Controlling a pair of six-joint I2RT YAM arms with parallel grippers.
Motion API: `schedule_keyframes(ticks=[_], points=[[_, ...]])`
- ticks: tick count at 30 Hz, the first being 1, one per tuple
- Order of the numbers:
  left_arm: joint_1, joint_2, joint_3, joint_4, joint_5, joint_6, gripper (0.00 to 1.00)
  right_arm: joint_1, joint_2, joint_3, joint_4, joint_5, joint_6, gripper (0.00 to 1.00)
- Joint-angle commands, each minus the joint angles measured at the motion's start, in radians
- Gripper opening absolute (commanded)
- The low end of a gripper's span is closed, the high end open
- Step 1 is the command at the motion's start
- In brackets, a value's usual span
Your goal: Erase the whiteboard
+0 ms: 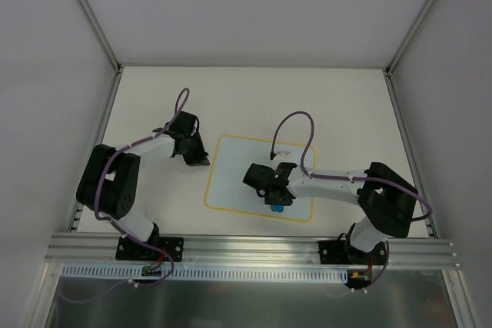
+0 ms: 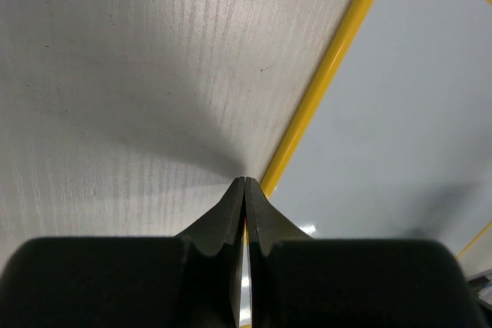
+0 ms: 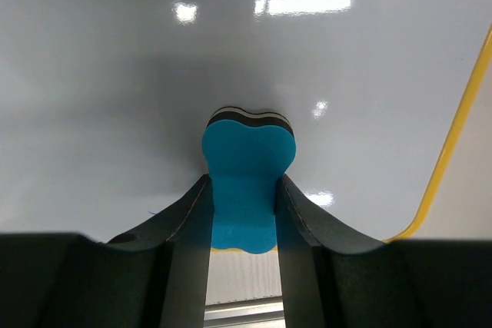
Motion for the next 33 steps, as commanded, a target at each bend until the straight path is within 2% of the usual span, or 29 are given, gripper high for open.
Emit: schedule_keyframes(ticks=[1,8,13,16,17,20,28,30,33], points=[[0.000,-0.011,-0.005,-0.013,0.026,-0.025,0.00,0.016,0.052,0.051,0.056,-0.013,0.002,0.00],[-0.004,-0.023,-0.014,-0.013,0.043,-0.022,0.00,0.053,0.180,0.213,0.175,-0.089,-0.123,0.00],[-0.004,-0.065,-0.036,-0.014,0.026,0.002,0.02,0.024,0.139,0.166,0.175,-0.037,-0.110,0.00],[-0.004,-0.117,-0.064,-0.016,-0.009,0.018,0.21,-0.003,0.096,0.114,0.173,-0.040,-0.094,0.00],[-0.004,-0.131,-0.071,-0.019,-0.020,0.027,0.32,-0.008,0.086,0.105,0.173,-0.032,-0.090,0.00],[-0.004,-0.189,-0.097,-0.039,-0.032,0.047,0.45,-0.013,0.032,0.074,0.170,-0.001,-0.098,0.00],[-0.079,-0.257,-0.186,-0.068,-0.051,0.053,0.48,-0.063,-0.077,-0.001,0.170,0.006,-0.104,0.00],[-0.101,-0.243,-0.199,-0.070,-0.057,0.050,0.47,-0.065,-0.091,-0.015,0.169,0.003,-0.103,0.00],[-0.115,-0.214,-0.205,-0.070,-0.069,0.045,0.40,-0.068,-0.103,-0.032,0.170,-0.001,-0.087,0.00]])
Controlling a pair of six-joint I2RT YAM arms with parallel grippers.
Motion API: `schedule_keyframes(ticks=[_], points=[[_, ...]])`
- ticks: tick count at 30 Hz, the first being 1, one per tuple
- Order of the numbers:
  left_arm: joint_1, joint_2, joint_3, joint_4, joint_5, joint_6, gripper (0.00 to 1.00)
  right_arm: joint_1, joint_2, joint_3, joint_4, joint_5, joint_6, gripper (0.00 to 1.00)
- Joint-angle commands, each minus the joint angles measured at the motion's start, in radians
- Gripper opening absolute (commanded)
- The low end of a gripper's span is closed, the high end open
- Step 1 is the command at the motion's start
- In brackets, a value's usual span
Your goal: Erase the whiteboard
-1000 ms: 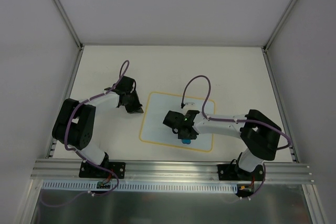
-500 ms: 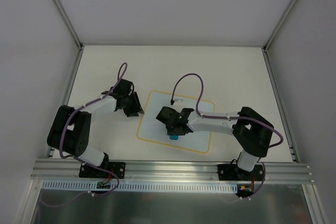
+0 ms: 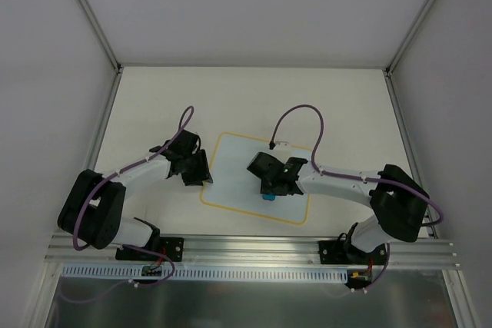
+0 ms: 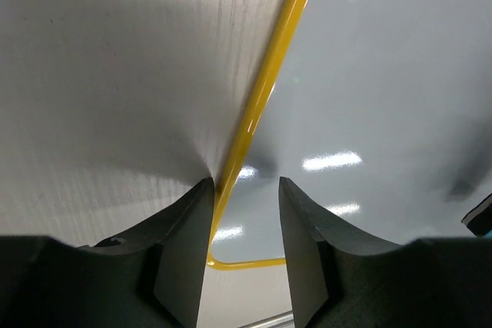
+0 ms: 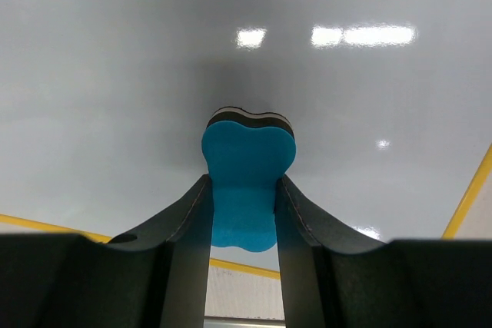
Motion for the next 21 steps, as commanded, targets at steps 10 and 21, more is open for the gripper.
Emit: schedule_keyframes(ticks=[10,21], points=[[-0.016,0.039,-0.006,-0.020,-0.055,0.007,0.07,0.008,0.032,-0.038,-0.008,-0.060,0.088,0.00],[-0.016,0.057,-0.008,-0.020,-0.049,0.001,0.00,0.081,0.287,0.229,0.027,-0.123,-0.030,0.00]])
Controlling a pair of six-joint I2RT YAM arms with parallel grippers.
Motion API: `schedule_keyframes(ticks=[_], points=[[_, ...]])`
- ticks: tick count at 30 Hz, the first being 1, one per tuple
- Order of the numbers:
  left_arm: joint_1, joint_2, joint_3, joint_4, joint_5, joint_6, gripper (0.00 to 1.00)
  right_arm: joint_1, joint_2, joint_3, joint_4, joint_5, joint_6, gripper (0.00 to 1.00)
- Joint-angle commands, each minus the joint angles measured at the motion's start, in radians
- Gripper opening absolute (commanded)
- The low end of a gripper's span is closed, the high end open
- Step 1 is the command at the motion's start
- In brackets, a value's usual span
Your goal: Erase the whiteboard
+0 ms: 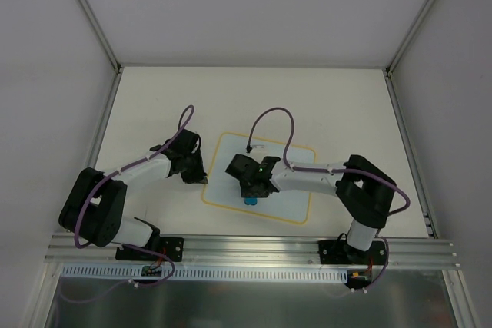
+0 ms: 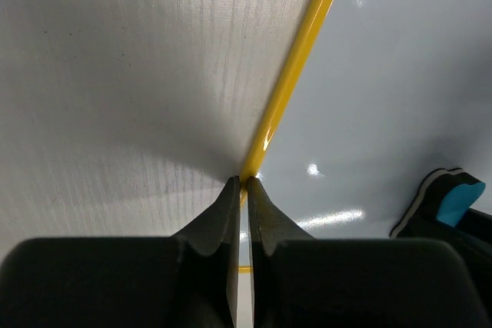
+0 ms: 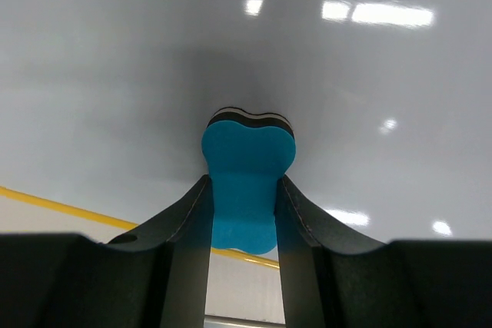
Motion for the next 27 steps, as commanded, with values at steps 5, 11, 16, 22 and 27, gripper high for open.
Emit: schedule_keyframes(ticks=[5,11,16,22,27], points=[[-0.012,0.034,-0.014,-0.017,-0.033,-0.011,0.00,0.010,0.200,0.221,0.026,-0.071,-0.066,0.00],[-0.011,0.037,-0.012,-0.017,-0.046,-0.014,0.00,-0.081,0.162,0.143,0.008,-0.046,-0.013,0.00],[-0.011,0.051,-0.002,-0.019,-0.053,-0.014,0.00,-0.195,0.038,0.051,-0.107,0.092,0.001,0.00],[-0.011,0.051,0.015,-0.019,-0.056,-0.011,0.00,-0.390,-0.109,-0.001,-0.116,0.144,-0.105,0.00],[-0.011,0.048,0.034,-0.017,-0.064,-0.011,0.00,-0.644,-0.214,0.028,-0.110,0.141,-0.278,0.00]])
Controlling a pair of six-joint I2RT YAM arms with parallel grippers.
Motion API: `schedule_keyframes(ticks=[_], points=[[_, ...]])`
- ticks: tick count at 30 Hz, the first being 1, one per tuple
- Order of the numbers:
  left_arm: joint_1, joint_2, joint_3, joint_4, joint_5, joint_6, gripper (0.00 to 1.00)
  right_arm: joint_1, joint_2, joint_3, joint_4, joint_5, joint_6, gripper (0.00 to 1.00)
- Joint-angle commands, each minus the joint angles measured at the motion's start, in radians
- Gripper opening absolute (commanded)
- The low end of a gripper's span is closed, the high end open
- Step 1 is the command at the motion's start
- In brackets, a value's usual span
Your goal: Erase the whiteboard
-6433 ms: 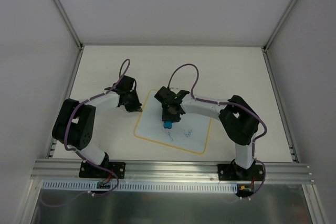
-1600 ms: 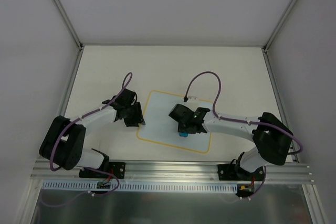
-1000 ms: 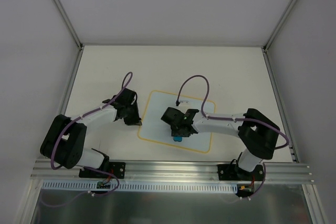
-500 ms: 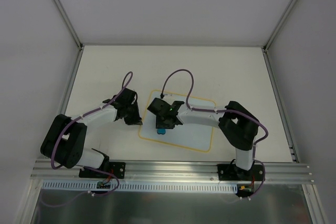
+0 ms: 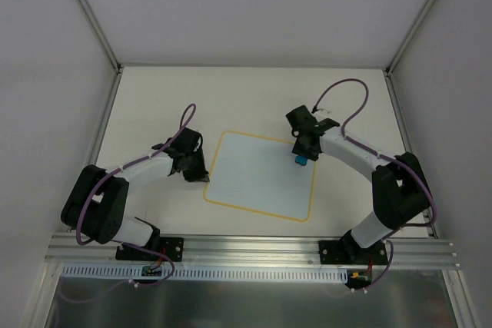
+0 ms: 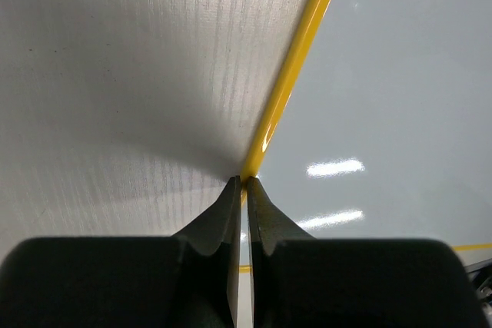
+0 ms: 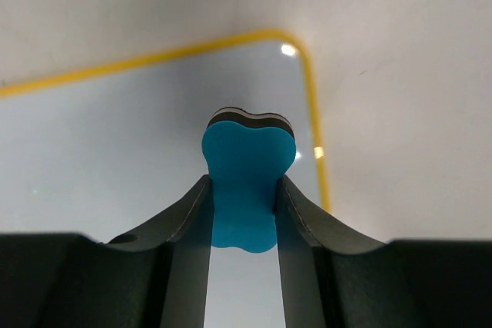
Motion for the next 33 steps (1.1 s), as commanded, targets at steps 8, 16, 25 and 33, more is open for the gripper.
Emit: schedule_keyframes(ticks=[8,16,25,33], points=[[-0.006,0.040,0.050,-0.030,-0.066,-0.002,0.00,-0.485,0.076,0.195,0.017,-0.129,-0.303,0.06],[-0.005,0.046,0.079,-0.030,-0.058,0.009,0.00,-0.611,0.265,0.255,0.088,-0.221,-0.337,0.11],[-0.005,0.013,0.102,-0.033,-0.047,0.010,0.32,-0.639,0.260,0.229,0.085,-0.239,-0.326,0.51],[0.007,-0.087,0.223,-0.108,-0.078,0.062,0.71,-0.647,0.032,0.170,0.047,-0.186,-0.398,0.86]])
